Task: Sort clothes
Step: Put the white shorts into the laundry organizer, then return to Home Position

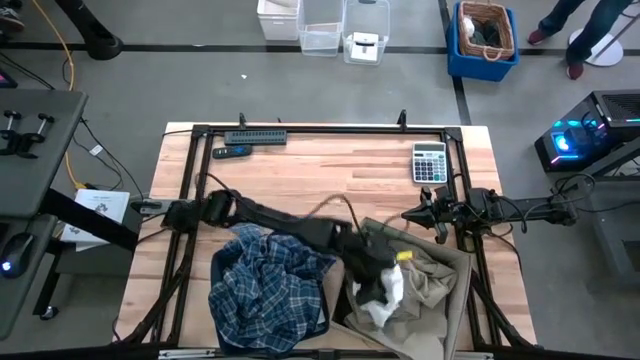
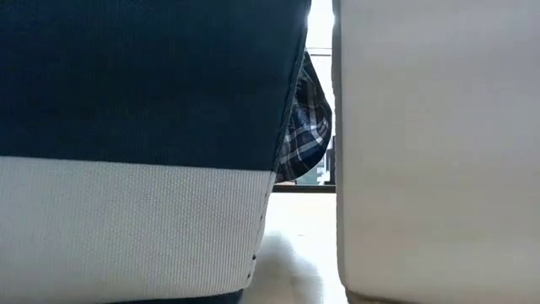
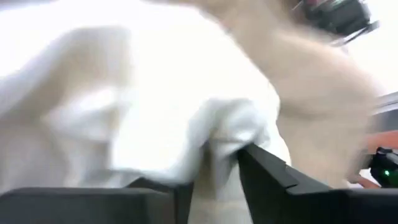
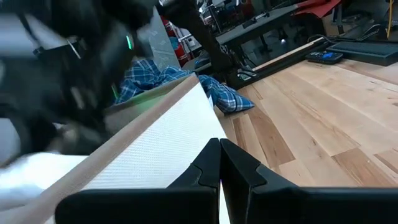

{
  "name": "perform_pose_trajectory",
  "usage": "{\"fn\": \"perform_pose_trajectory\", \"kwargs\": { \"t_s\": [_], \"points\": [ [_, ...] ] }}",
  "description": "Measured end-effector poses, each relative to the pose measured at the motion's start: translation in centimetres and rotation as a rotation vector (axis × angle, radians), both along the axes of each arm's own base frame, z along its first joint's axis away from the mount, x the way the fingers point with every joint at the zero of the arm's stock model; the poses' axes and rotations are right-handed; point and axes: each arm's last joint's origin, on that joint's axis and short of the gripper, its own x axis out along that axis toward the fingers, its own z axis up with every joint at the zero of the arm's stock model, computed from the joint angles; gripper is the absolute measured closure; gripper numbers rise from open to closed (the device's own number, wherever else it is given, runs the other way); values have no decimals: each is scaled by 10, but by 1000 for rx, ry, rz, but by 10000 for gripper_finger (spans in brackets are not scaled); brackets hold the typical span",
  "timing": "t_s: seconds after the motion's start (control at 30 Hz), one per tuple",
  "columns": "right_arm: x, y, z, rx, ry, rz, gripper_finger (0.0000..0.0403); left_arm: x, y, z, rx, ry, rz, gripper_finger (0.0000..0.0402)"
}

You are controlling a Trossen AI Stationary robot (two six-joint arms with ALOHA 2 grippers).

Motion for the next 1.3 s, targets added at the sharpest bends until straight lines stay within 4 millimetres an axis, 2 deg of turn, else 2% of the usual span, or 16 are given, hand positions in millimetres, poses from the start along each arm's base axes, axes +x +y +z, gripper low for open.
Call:
{"fn": "perform_pose_trajectory", "kwargs": {
  "t_s": [0.17, 0.33, 0.4, 0.5, 0.6, 0.67, 0.77, 1.0, 1.07, 1.2, 1.3],
  "points": [
    [0, 0, 0, 0, 0, -1, 402, -18, 17, 66, 15, -166, -5, 244],
    [0, 0, 0, 0, 6, -1, 402, -50, 37, 124, 61, -257, -8, 228],
    [1, 0, -1, -1, 10, -1, 402, -69, 44, 147, 119, -301, 15, 229],
    [1, 0, -1, -1, 11, -1, 402, -109, 54, 183, 267, -411, 110, 234],
    [1, 0, -1, -1, 12, -1, 402, -155, 67, 201, 406, -483, 253, 238],
    [1, 0, -1, -1, 11, 0, 402, -181, 78, 196, 456, -501, 373, 240],
    [1, 0, -1, -1, 11, 0, 402, -218, 93, 166, 424, -544, 494, 241],
    [1, 0, -1, -1, 11, 1, 402, -300, 124, 67, 187, -747, 701, 241],
    [1, 0, -1, -1, 11, 1, 402, -321, 130, 44, 135, -807, 772, 241],
    [1, 0, -1, -1, 11, 2, 402, -357, 138, 2, 51, -900, 884, 241],
    [1, 0, -1, -1, 12, 2, 402, -376, 141, -21, 9, -946, 943, 241]
  ]
}}
